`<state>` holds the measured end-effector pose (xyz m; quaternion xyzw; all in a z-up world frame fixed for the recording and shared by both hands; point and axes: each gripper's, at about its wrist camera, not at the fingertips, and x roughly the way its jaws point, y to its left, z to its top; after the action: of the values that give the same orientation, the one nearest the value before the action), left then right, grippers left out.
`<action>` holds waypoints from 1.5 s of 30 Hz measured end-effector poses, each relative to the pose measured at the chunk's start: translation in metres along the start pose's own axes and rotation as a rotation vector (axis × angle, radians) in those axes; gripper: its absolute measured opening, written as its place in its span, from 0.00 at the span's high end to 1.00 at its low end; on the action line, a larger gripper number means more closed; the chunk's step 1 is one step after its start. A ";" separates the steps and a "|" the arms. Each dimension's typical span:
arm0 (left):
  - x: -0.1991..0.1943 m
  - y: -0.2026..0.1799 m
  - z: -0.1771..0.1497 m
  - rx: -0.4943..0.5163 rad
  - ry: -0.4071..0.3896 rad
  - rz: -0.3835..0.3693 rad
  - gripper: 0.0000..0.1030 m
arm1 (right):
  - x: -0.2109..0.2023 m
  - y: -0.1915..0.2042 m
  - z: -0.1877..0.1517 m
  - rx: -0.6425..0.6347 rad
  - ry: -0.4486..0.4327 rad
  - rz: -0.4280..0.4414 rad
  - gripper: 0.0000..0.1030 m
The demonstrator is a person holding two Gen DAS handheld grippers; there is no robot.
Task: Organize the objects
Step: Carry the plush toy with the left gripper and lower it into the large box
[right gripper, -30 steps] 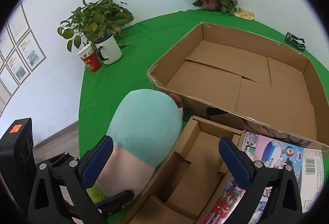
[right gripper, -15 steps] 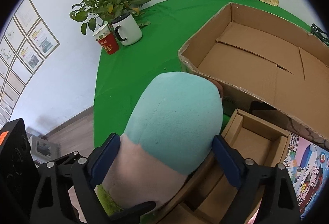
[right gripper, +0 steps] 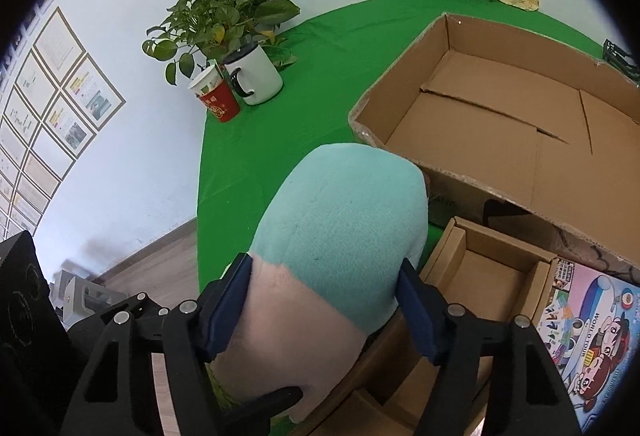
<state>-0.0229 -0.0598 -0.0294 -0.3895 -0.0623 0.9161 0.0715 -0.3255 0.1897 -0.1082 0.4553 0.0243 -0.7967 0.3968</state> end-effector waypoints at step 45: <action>0.202 0.030 0.234 0.032 -0.030 0.035 0.41 | 0.034 -0.128 0.150 0.072 -0.150 0.007 0.33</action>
<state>-0.3325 -0.0665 -0.0157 -0.3757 -0.0416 0.9238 0.0606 -0.5247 0.1962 -0.0870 0.4084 -0.0358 -0.8276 0.3834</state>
